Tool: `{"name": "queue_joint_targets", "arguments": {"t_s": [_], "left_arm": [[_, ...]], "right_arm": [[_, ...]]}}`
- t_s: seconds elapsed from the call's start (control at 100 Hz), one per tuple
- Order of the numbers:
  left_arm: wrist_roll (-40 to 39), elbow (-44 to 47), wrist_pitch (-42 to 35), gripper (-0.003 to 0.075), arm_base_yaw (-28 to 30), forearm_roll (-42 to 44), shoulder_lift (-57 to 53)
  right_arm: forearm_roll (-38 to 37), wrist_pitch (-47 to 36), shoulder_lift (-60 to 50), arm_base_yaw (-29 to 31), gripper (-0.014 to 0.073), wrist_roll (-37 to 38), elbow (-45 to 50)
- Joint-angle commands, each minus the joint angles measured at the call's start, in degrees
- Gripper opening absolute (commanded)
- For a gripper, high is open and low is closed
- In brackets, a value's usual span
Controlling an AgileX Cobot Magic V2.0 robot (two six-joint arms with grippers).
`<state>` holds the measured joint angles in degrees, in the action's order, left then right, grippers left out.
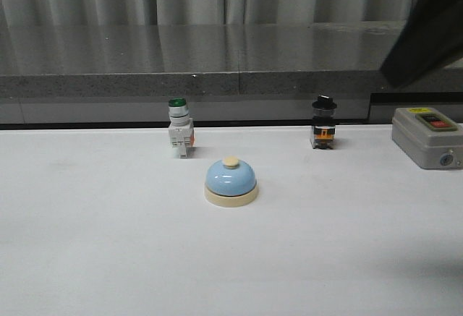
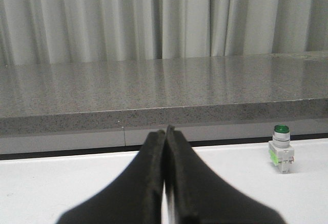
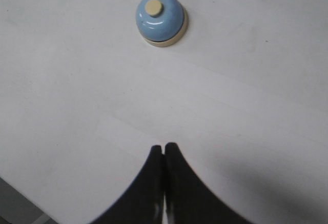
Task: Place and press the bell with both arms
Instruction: 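Move the closed right gripper above the bell's cream button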
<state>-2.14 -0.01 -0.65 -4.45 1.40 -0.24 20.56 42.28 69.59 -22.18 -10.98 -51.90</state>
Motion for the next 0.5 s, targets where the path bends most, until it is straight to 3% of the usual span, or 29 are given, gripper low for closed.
{"name": "queue_joint_targets", "arguments": {"t_s": [0.0, 0.49], "left_arm": [[-0.35, 2.43, -4.33, -0.0020, 0.10, -0.04, -1.70], [-0.35, 2.43, -4.33, -0.0020, 0.32, -0.04, -1.70]], "right_arm": [[1.29, -3.05, 3.78, -2.23, -0.0060, -0.87, -4.70], [0.44, -4.22, 25.17, -7.36, -0.0060, -1.56, -22.58]]}}
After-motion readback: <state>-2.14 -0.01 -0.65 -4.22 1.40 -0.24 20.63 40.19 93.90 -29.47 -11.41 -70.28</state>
